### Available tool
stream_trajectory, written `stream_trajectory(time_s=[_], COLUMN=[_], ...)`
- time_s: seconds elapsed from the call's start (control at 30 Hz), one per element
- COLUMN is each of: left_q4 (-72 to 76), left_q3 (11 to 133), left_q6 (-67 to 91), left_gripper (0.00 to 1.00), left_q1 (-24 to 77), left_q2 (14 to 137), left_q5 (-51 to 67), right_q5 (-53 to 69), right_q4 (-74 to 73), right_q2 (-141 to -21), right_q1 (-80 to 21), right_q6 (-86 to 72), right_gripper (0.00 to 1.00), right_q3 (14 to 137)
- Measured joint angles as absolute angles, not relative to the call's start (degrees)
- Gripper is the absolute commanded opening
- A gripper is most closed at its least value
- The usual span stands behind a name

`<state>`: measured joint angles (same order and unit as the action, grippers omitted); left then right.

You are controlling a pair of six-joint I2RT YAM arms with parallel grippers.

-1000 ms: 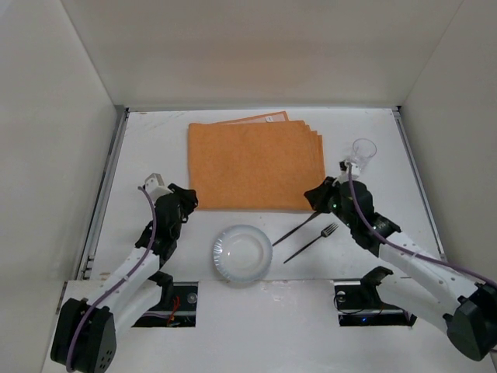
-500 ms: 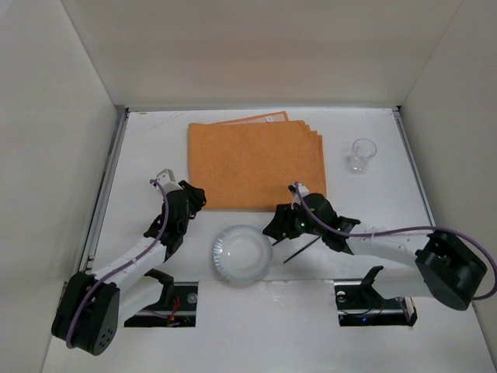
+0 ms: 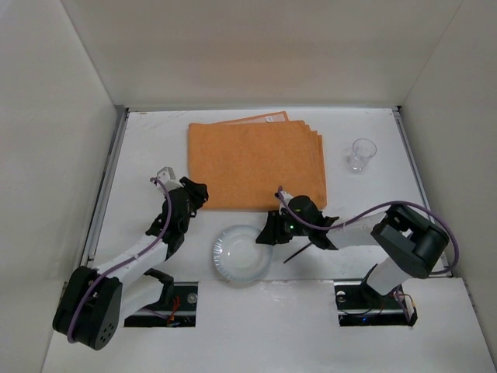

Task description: Set the dinner table for one person

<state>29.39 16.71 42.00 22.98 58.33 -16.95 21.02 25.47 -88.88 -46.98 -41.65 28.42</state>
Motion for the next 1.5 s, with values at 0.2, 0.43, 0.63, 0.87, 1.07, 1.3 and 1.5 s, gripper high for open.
stream_trajectory(time_s=[0.2, 0.43, 0.63, 0.87, 1.07, 1.3, 1.5], left_q4=[30.87, 32.14, 34.06, 35.03, 35.97, 37.41, 37.54], left_q3=[16.71, 16.67, 15.84, 10.94, 9.76, 9.76, 9.76], left_q6=[42.26, 42.48, 43.81, 48.01, 49.82, 50.43, 50.50], left_gripper=[0.39, 0.42, 0.44, 0.46, 0.46, 0.46, 0.46], left_q1=[22.74, 21.56, 17.93, 11.68, 11.22, 11.92, 11.97], left_q2=[60.25, 60.69, 60.40, 59.20, 60.58, 60.55, 60.47], left_q5=[-16.95, -16.93, -16.97, -16.80, -15.46, -14.37, -14.26], right_q5=[23.62, 26.63, 27.75, 30.35, 29.58, 27.22, 26.72], right_q4=[28.49, 31.11, 28.53, 27.55, 29.21, 28.47, 25.82], right_q2=[-90.76, -90.78, -90.74, -92.23, -104.49, -118.93, -123.57], right_q1=[-47.07, -47.35, -46.87, -38.15, -27.73, -23.38, -23.70], right_q6=[-43.70, -45.93, -46.54, -47.81, -50.87, -54.39, -56.36], right_gripper=[0.16, 0.13, 0.13, 0.12, 0.13, 0.13, 0.13], right_q3=[28.51, 29.71, 33.39, 44.45, 59.35, 70.85, 74.91])
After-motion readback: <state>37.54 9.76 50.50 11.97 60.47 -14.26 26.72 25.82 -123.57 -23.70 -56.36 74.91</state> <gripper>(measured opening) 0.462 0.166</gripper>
